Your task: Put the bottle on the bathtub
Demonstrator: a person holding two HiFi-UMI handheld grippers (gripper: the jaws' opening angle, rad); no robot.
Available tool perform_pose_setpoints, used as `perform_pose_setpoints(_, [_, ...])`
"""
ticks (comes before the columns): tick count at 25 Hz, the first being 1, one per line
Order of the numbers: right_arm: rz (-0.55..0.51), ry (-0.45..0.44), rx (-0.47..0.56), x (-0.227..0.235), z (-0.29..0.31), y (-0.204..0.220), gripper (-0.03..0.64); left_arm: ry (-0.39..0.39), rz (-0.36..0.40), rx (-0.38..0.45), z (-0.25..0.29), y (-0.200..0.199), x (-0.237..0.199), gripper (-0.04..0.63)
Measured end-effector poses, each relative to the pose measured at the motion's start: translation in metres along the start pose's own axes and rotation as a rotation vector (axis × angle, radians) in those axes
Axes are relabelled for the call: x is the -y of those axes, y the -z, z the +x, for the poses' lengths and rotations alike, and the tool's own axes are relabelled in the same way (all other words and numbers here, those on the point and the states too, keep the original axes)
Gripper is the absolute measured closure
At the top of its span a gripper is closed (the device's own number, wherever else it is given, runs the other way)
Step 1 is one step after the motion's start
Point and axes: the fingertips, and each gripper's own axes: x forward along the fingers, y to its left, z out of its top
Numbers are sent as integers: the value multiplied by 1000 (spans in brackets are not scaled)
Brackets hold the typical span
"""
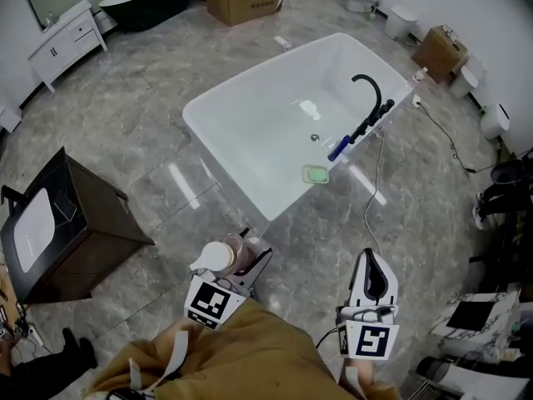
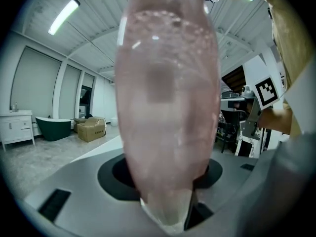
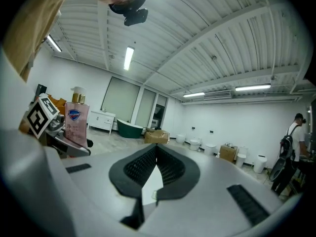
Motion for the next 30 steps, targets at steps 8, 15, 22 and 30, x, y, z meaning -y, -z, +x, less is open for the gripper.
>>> perform_pose_setpoints(8, [-10, 48, -46, -5, 28, 5, 612, 59, -7, -21, 33, 13, -35, 353])
perform_pose_setpoints(15, [2, 77, -64, 24, 39, 13, 612, 79, -2, -36, 68, 11, -31, 353])
perform_pose_setpoints(22, [12, 13, -32, 50, 71, 17, 612, 43, 12, -60, 98, 1, -22, 353])
perform_pose_setpoints(30, [11, -96, -34, 53, 111, 33, 612, 16, 50, -77, 130, 4, -18, 353])
